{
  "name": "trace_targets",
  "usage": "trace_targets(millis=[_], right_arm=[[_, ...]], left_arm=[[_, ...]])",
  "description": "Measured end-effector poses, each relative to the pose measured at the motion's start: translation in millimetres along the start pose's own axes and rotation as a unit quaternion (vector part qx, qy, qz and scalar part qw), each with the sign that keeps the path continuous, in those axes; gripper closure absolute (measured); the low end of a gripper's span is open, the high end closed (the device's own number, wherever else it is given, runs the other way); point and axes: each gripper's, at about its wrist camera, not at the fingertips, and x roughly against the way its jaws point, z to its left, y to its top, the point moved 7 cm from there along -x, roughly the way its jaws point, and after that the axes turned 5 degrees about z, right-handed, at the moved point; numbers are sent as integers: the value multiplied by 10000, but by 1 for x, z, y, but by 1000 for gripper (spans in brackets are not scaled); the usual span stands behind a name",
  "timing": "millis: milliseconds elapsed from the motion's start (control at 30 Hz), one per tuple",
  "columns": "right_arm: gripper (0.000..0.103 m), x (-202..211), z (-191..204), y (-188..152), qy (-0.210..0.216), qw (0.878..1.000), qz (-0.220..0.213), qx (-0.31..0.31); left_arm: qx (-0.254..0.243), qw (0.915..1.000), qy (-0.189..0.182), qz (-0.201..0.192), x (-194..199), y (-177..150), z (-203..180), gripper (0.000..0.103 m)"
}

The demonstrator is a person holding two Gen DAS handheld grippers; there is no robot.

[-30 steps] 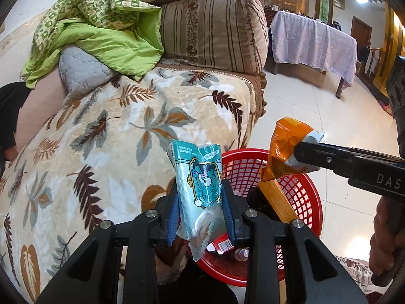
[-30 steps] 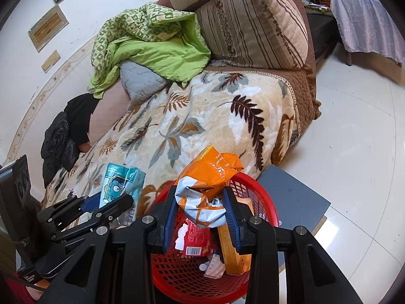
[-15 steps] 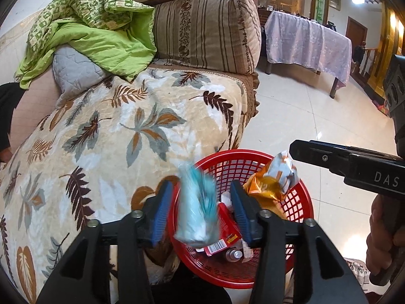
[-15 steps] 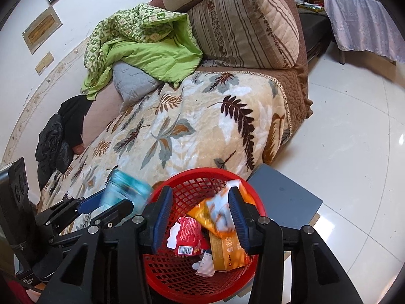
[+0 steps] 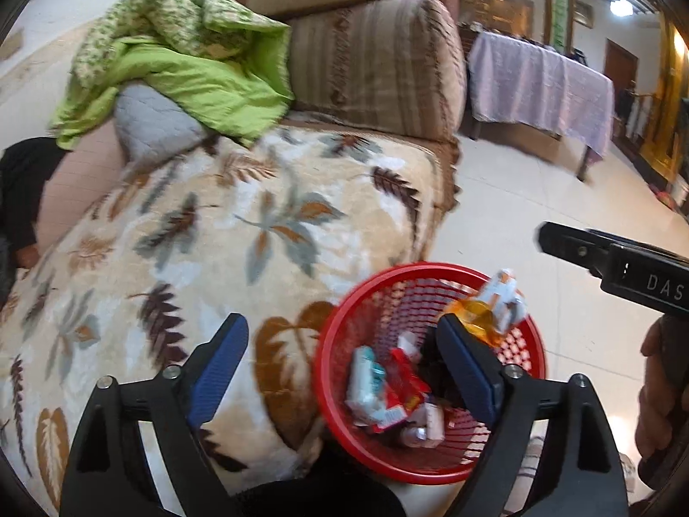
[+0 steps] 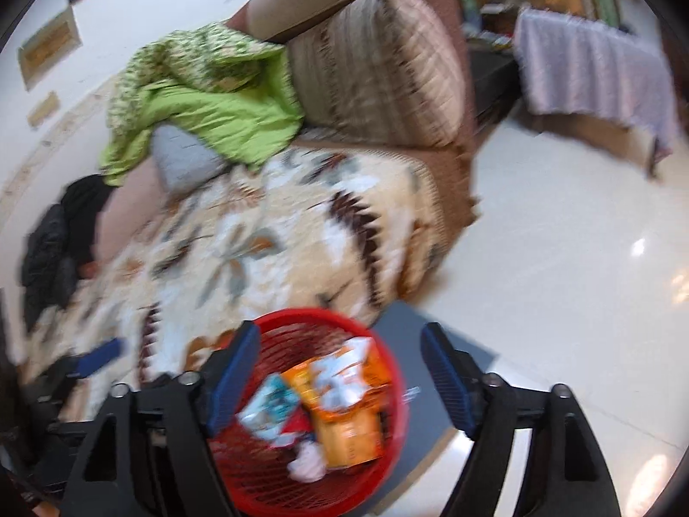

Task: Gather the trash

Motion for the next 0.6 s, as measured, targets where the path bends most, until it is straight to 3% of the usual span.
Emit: trace_targets(millis=[300, 400, 467, 600], right_arm=[[0, 9, 3, -11, -1232, 9914, -308, -310], [0, 16, 7, -17, -1021, 9917, -475, -617], [0, 16, 9, -21, -857, 9922, -357, -831], [0, 16, 16, -33, -1269, 9892, -69, -736]], left_arm=[[502, 9944, 834, -416, 30, -7, 55, 8], [606, 9908, 1123, -461, 39, -11, 70, 8], [603, 9892, 1255, -458, 44, -12, 75, 7], [475, 9884, 1309, -606, 57, -14, 78, 7]])
